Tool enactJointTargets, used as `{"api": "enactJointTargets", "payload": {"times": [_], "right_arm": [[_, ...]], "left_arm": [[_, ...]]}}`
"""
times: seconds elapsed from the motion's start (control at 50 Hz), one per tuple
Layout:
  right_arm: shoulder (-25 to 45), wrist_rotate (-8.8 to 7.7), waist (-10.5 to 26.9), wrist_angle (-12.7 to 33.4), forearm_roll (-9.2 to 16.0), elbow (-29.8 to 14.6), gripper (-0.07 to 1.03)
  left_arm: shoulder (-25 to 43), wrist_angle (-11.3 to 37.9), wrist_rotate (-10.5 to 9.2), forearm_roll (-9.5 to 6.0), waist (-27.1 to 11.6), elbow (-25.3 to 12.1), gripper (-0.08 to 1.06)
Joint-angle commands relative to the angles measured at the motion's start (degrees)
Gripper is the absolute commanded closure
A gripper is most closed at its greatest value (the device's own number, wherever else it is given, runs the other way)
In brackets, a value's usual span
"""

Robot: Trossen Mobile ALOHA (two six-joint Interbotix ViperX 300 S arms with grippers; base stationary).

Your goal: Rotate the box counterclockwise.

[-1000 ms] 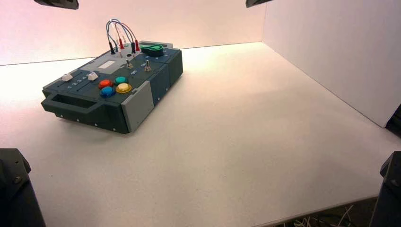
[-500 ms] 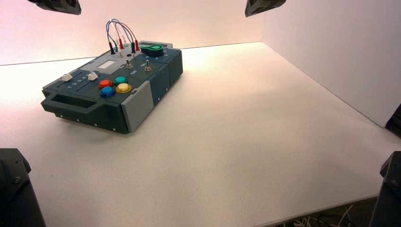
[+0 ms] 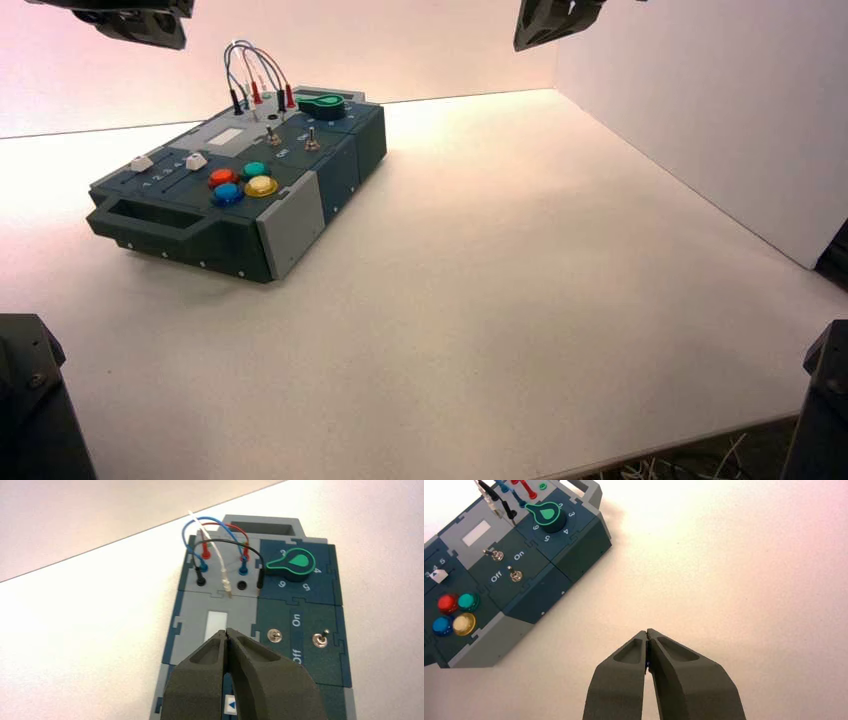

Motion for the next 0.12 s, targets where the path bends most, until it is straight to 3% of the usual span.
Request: {"api": "enactJointTargets", "payload": {"times": [0.02,0.12], "right_arm": [[-1.0,0.18,0.3,-0.3,0.3,-1.8,0.99],[-1.0,0.18,0.3,-0.2,0.3,-2.1,0.99]], "left_arm": [[0.5,-0.5,-0.18,-0.09,-0.9,-1.5,1.01],[0.7,-0.5,-0.18,-0.09,-0.9,-1.6,1.01]]}}
